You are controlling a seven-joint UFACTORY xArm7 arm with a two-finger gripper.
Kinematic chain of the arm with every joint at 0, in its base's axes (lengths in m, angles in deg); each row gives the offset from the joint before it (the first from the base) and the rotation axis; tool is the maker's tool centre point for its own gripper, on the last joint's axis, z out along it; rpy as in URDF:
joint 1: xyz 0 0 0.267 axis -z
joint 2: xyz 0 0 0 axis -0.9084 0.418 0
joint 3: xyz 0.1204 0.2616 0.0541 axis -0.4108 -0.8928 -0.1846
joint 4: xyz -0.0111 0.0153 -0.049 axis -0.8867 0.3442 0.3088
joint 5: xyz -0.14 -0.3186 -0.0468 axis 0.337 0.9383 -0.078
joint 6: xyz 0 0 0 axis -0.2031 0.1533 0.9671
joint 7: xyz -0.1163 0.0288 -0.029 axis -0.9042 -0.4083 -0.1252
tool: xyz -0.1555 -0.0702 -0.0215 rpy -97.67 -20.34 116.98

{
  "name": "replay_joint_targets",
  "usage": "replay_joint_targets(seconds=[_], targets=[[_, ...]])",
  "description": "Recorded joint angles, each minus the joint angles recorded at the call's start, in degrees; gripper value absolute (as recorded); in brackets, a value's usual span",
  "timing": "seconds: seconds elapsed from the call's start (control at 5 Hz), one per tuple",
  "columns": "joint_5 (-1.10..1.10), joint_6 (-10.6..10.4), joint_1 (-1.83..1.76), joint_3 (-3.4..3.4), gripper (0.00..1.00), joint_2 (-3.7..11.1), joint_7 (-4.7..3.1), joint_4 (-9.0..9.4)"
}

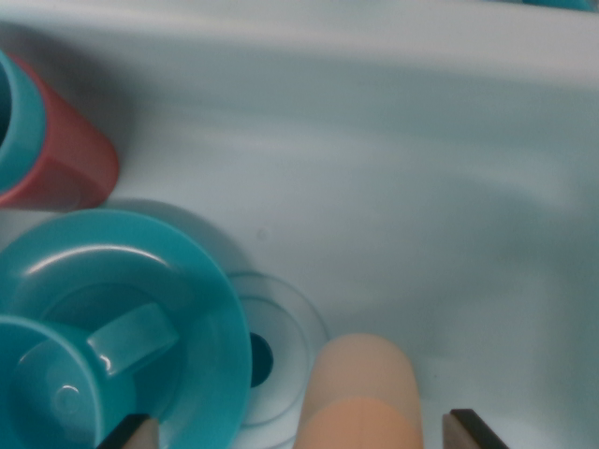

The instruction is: Pick detergent from the sink

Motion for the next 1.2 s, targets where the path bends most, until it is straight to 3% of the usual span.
replay_joint_targets(seconds=[0.4,0.6,1.2], targets=[[0.0,0.0,0.0,0.0,0.0,0.0,0.0,0.0],[0.0,0.0,0.0,0.0,1.0,0.0,0.0,0.0],[0.02,0.2,0.0,0.0,1.0,-0.05,0.03,-0.15]])
